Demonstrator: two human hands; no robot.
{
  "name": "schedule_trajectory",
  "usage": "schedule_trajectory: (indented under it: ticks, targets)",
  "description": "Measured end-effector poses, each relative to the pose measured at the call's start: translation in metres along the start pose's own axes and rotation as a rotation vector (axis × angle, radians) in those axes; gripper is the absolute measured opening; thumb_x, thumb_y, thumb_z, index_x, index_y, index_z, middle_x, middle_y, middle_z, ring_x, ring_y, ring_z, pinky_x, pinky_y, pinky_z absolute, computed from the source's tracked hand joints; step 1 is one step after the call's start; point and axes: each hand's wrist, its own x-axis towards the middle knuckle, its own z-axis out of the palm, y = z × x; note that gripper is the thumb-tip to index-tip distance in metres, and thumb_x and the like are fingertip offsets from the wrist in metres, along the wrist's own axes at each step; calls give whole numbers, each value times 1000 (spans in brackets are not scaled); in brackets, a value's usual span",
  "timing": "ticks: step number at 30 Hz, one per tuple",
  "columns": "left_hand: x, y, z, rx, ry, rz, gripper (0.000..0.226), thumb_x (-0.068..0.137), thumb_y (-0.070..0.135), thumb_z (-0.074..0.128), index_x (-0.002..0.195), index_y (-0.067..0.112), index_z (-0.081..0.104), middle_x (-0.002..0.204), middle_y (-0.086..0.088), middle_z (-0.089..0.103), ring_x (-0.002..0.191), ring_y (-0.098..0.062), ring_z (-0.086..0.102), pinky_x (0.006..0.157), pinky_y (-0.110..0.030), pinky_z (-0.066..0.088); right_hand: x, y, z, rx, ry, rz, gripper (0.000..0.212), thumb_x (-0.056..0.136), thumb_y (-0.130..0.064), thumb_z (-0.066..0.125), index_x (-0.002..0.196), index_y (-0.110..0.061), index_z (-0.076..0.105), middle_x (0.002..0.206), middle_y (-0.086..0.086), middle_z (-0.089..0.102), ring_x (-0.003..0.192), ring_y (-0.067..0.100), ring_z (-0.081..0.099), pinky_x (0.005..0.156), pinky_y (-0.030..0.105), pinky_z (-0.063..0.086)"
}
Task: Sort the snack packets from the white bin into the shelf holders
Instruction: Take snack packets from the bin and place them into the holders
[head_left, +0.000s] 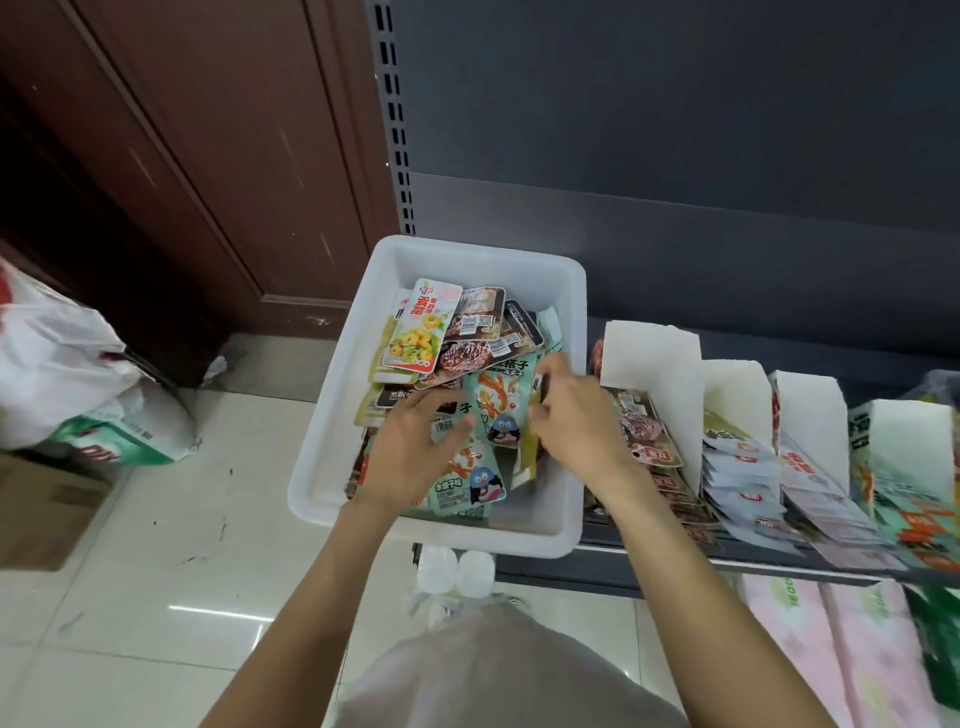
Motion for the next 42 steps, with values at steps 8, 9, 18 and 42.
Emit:
schedule_trajectory:
  ticks: [8,9,18,42]
  targets:
    - [-13,51,-2,-840,-49,-266,49,75,46,74,120,39,57,119,13,62,110,-6,59,88,-25,48,-23,8,-25,814,81,27,39,85,-14,69,119,-26,53,79,-9,70,79,11,67,83,31,53]
    - [-12,51,-4,-927,-59,-318,44,77,36,74,118,37,59,114,8,65,108,-11,61,88,-30,48,-25,9,-25,872,81,29,37,85,-12,68,117,-26,54,79,-7,70,79,9,66,82,29,53]
    - [-12,57,-9,-413,285,40,41,81,9,72,119,20,61,86,15,71,76,-5,68,71,-21,54,-34,17,-30,617,373,64,38,90,-24,63,126,-22,52,109,-9,61,89,2,61,72,10,47]
    - [51,187,100,-156,-242,693,33,85,32,67,118,28,61,113,10,59,95,-2,54,87,-25,46,-121,162,-113,89,972,172,11,88,-4,62,97,-5,68,86,3,69,79,16,65,67,17,43]
